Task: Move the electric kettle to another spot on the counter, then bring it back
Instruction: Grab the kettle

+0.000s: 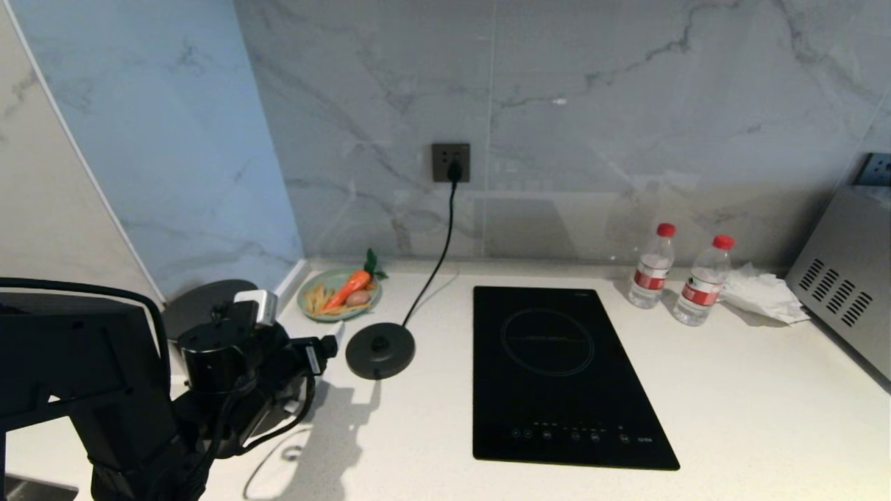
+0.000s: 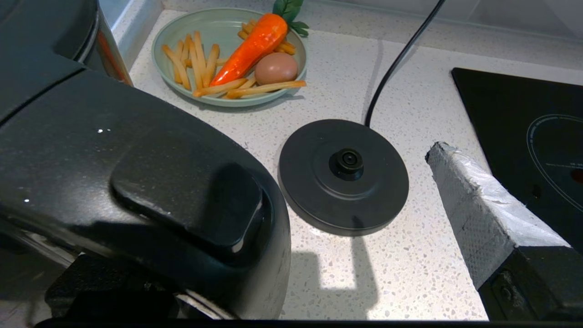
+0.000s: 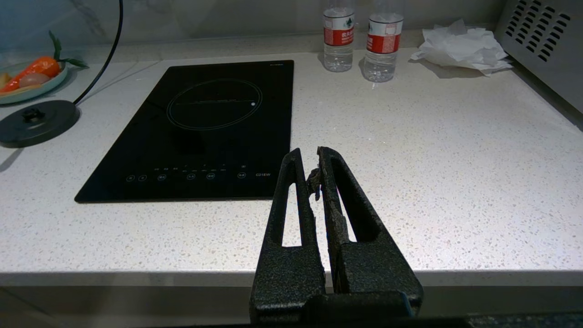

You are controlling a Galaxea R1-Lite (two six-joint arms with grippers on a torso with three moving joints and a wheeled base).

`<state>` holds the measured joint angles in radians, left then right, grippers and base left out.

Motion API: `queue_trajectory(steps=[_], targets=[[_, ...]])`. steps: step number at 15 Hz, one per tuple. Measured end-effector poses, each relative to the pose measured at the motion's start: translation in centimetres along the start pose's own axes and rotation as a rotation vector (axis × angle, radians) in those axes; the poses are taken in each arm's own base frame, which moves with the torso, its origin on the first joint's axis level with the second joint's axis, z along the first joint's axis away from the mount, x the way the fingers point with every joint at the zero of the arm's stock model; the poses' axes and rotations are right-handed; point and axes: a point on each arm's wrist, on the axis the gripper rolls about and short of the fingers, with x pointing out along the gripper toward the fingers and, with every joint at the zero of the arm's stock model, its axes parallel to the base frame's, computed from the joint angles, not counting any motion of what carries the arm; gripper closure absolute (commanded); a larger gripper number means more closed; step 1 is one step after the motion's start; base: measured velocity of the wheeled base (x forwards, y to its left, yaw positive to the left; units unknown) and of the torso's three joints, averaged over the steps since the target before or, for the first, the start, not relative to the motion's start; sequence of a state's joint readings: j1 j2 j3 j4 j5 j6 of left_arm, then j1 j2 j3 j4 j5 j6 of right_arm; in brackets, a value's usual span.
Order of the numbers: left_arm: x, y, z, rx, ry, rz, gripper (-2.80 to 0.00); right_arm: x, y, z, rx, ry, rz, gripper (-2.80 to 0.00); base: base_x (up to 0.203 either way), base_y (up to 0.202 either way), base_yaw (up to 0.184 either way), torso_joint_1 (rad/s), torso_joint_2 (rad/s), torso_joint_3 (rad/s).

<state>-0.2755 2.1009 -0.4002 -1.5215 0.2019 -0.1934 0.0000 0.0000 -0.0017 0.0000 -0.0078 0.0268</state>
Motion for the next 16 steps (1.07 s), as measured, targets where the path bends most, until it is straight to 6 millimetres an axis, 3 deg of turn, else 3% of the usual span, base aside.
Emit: queue_trajectory(steps=[4, 5, 6, 16], targets=[[0.10, 0.02, -0.04, -0.001, 0.000, 0.002, -2.80, 0.00, 0.00, 0.00, 0.000, 0.000, 0.000, 0.00, 0.000, 0.000, 0.000, 0.000, 0.00, 0.000], [0.12, 0.01, -0.03, -0.001, -0.001, 0.002, -1.77, 0.00, 0.00, 0.00, 0.000, 0.000, 0.000, 0.00, 0.000, 0.000, 0.000, 0.000, 0.00, 0.000], [0.13, 0.00, -0.05, -0.001, 0.000, 0.002, 0.00, 0.00, 0.00, 0.00, 0.000, 0.000, 0.001, 0.00, 0.000, 0.000, 0.000, 0.000, 0.00, 0.000], [0.49, -0.07, -0.22, -0.003, 0.000, 0.004, 0.00, 0.00, 0.00, 0.00, 0.000, 0.000, 0.000, 0.00, 0.000, 0.000, 0.000, 0.000, 0.00, 0.000]])
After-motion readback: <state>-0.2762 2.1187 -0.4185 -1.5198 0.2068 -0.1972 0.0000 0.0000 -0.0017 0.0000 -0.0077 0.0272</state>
